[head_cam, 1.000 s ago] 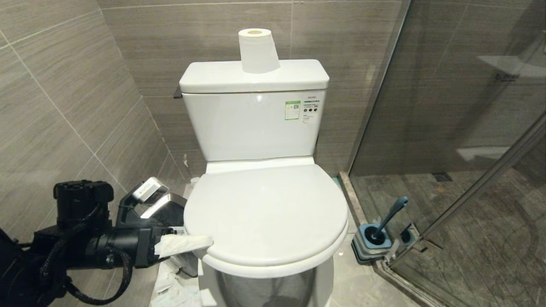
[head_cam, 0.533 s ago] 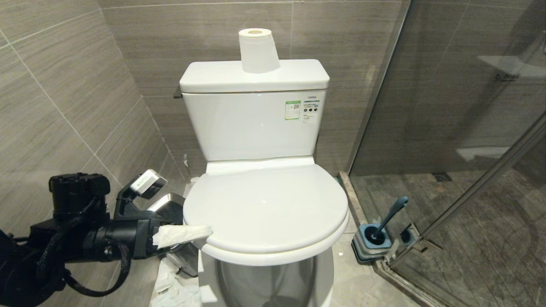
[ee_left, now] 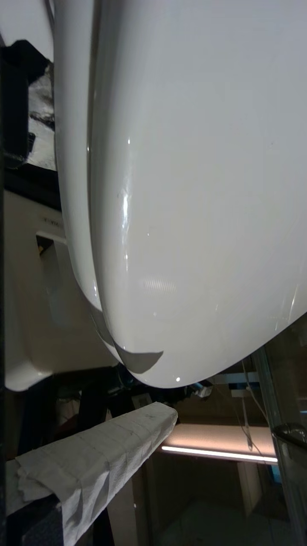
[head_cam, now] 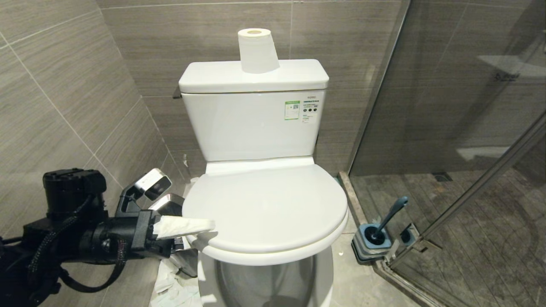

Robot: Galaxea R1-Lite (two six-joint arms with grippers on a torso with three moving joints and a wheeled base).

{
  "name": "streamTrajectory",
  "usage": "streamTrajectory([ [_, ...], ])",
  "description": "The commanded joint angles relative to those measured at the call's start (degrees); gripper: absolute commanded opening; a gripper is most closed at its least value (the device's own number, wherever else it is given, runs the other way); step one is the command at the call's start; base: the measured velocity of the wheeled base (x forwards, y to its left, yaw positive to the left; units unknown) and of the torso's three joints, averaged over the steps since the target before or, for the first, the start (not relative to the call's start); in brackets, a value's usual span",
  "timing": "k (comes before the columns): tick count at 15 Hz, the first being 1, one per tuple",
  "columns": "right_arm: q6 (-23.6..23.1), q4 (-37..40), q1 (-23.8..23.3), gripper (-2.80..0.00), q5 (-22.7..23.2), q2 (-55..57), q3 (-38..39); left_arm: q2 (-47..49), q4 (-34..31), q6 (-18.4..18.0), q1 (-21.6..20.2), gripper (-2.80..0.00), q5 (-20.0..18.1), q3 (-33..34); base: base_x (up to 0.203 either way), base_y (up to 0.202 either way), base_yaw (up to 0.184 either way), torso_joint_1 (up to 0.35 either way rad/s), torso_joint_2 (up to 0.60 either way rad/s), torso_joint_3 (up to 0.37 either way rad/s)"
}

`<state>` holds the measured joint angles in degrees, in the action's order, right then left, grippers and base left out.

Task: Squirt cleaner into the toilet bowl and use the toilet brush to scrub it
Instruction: Use the left hand to lift the toilet lid slightly

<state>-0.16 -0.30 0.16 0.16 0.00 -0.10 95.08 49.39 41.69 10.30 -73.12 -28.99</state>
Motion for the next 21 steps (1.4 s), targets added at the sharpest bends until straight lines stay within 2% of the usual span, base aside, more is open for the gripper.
streamTrajectory([
  [1, -0.02, 0.02, 0.02, -2.8, 0.0, 0.09, 0.01, -1.68, 0.34, 6.59, 0.46, 0.0, -0.51, -2.0, 0.0, 0.0, 0.0, 0.0, 0.0, 0.0],
  [3, -0.02, -0.05, 0.02, -2.8, 0.02, 0.09, 0.1, -2.58, 0.36, 11.36, 0.85, 0.0, -0.53, -3.51, 0.0, 0.0, 0.0, 0.0, 0.0, 0.0],
  [7, -0.02, -0.05, 0.02, -2.8, 0.02, 0.09, 0.01, -3.78, 0.68, 17.14, 0.95, 0.0, -0.53, -7.5, 0.0, 0.0, 0.0, 0.0, 0.0, 0.0],
  [11, -0.02, -0.04, 0.02, -2.8, 0.02, 0.09, 0.01, -4.18, 4.68, 24.96, 0.95, 0.0, -0.53, -12.29, 0.0, 0.0, 0.0, 0.0, 0.0, 0.0],
  [18, -0.02, -0.05, 0.02, -2.8, 0.02, 0.09, 0.01, -3.63, 15.37, 31.73, 0.77, 0.0, -0.19, -15.53, 0.0, 0.0, 0.0, 0.0, 0.0, 0.0],
  [21, -0.02, 0.02, 0.02, -2.8, 0.0, 0.09, 0.01, -1.47, 21.55, 32.66, 0.83, 0.0, 0.74, -17.02, 0.0, 0.0, 0.0, 0.0, 0.0, 0.0],
])
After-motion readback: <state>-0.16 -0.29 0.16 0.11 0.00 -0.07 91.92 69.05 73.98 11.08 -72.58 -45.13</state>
